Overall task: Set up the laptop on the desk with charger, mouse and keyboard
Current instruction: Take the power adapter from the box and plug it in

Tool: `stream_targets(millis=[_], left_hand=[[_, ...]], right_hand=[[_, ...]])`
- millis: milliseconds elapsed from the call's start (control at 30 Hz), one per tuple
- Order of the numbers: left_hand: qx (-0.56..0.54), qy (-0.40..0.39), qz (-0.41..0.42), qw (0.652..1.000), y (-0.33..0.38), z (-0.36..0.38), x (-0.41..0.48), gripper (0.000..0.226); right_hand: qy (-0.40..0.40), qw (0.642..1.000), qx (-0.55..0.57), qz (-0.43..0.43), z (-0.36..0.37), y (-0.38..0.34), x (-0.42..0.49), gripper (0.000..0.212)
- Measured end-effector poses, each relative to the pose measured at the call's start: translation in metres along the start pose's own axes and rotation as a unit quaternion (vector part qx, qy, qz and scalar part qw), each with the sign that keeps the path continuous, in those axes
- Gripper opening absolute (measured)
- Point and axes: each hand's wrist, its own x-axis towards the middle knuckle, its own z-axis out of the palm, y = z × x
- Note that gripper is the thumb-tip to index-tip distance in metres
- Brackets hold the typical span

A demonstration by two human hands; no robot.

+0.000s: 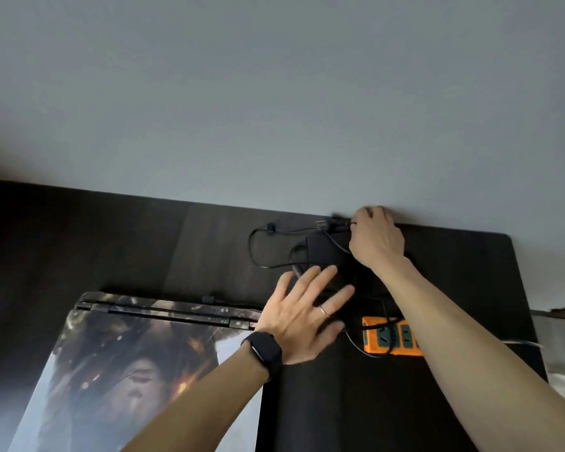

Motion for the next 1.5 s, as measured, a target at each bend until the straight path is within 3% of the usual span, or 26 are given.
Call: stream_targets(millis=[100,167,233,333,467,533,667,733,833,900,967,1100,1267,1367,1400,1500], left_hand=[[0.029,-0.075,0.111,0.991,0.009,0.007,-0.004,0.083],[0.055,-0.102,0.132,0.984,0.005,0.012,0.004,0.086],[0.065,-0.113,0.119,0.984,-0.004,0.014,0.02,0.084],[0.097,-0.134,0.12,0.979,-0.017,0.015,0.052,0.082],[0.137,-0.14,0.048,0.98,-0.035,0.004,0.08,0.076],[0.152,-0.166,0.036,0.974,-0.041,0.001,0.085,0.07],[0.093,-0.177,-0.012,0.98,-0.012,-0.007,0.082,0.066],[0.033,-0.137,-0.035,0.989,0.015,-0.014,0.076,0.065],[-0.003,-0.044,0.069,0.997,0.051,-0.011,0.062,0.055],[0.015,-0.045,0.171,0.984,0.069,-0.003,0.056,0.051],[0.057,-0.061,0.2,0.976,0.075,0.007,0.055,0.048],[0.074,-0.069,0.119,0.988,0.075,0.016,0.059,0.057],[0.092,-0.093,0.157,0.979,0.068,0.015,0.071,0.066],[0.118,-0.114,0.128,0.978,0.045,0.012,0.072,0.074],[0.124,-0.12,0.119,0.978,0.038,0.011,0.071,0.076],[0.129,-0.132,0.124,0.975,0.031,0.012,0.068,0.079]], right_hand=[[0.117,0.987,0.096,-0.051,-0.008,0.015,-0.015,0.021],[0.188,0.953,0.238,-0.017,-0.023,0.033,-0.029,0.016],[0.231,0.915,0.329,0.046,-0.042,0.055,-0.044,0.02],[0.319,0.871,0.358,0.103,-0.062,0.094,-0.065,0.024],[0.403,0.797,0.402,0.203,-0.078,0.144,-0.089,0.024],[0.381,0.788,0.407,0.264,-0.079,0.156,-0.105,0.03],[0.209,0.822,0.417,0.327,-0.054,0.157,-0.133,0.029],[0.17,0.801,0.46,0.343,-0.037,0.151,-0.142,0.03],[0.126,0.769,0.503,0.372,-0.011,0.145,-0.158,0.035],[0.095,0.765,0.513,0.377,0.003,0.14,-0.17,0.041],[0.088,0.778,0.502,0.369,0.01,0.137,-0.183,0.042],[0.097,0.779,0.502,0.364,0.013,0.14,-0.208,0.03],[0.071,0.724,0.587,0.356,0.009,0.14,-0.219,0.025],[0.044,0.692,0.625,0.359,0.008,0.136,-0.22,0.023],[0.04,0.705,0.615,0.352,0.008,0.135,-0.219,0.023],[0.059,0.805,0.521,0.278,0.011,0.13,-0.218,0.036]])
